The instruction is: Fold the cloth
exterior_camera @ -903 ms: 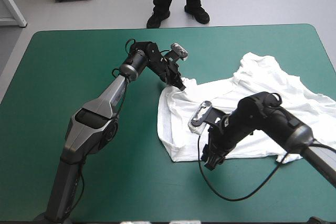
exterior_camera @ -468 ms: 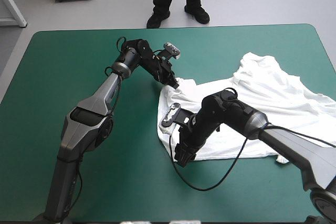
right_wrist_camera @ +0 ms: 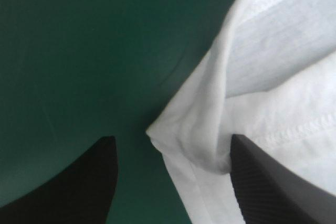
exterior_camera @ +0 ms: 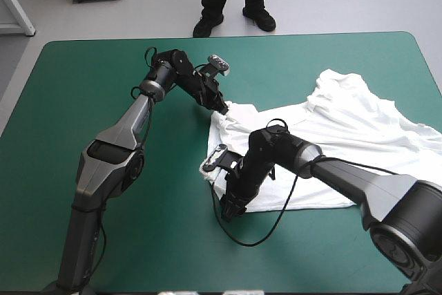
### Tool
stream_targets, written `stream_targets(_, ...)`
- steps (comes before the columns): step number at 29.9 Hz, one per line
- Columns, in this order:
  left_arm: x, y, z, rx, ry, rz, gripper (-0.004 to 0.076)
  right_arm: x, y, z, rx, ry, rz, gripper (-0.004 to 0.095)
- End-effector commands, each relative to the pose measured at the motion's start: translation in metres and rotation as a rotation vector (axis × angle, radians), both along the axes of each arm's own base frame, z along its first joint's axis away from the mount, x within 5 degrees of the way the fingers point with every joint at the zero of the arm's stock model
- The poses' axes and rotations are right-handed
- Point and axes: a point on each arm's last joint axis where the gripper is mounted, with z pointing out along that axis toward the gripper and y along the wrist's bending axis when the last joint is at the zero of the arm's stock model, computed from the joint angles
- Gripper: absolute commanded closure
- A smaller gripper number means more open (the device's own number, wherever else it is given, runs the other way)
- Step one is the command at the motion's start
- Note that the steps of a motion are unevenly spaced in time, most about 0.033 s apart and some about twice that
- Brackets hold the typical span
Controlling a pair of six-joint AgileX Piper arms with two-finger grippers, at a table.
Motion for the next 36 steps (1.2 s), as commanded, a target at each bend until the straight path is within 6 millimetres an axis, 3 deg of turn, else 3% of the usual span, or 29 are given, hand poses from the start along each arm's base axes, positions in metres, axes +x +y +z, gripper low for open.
stream_targets(1,-0.008,0.001,0.038,-0.055,-0.050,-0.022,0.0734,-0.006,0.014,0.011,0.057,-0.034,0.026,0.0322)
stream_targets(6,-0.008,0.000,0.038,-0.061,-0.048,-0.027,0.0734,-0.011,0.027,-0.010,-0.039,-0.048,0.000,0.0357)
stream_targets(19,-0.008,0.000,0.038,-0.058,-0.049,-0.035,0.0734,-0.032,0.049,-0.061,-0.269,-0.053,-0.004,0.0924)
stream_targets(24,-0.009,0.001,0.038,-0.048,-0.040,-0.039,0.0734,-0.038,0.052,-0.063,-0.300,-0.059,-0.015,0.0913)
stream_targets(28,-0.012,0.004,0.056,-0.048,-0.049,-0.002,0.0734,-0.034,0.042,-0.048,-0.364,-0.137,-0.045,0.0914)
stream_targets(36,-0.037,0.020,0.137,-0.083,-0.201,0.036,0.0734,-0.029,0.001,0.034,-0.358,-0.335,-0.177,0.0921)
